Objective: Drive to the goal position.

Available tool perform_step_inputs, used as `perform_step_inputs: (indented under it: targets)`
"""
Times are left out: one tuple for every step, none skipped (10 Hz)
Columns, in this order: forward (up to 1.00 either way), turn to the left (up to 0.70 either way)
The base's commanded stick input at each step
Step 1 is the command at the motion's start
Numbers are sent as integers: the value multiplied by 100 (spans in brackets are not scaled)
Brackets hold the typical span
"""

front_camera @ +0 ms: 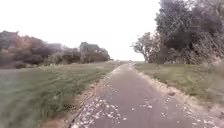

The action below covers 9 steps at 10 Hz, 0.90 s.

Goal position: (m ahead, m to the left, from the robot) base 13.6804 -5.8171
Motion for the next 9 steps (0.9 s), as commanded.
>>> perform_step_inputs:
  targets:
    - [70, 0]
    - [70, 0]
    - [70, 0]
    - [70, 0]
    - [70, 0]
    - [70, 0]
    - [70, 0]
    - [70, 0]
    - [70, 0]
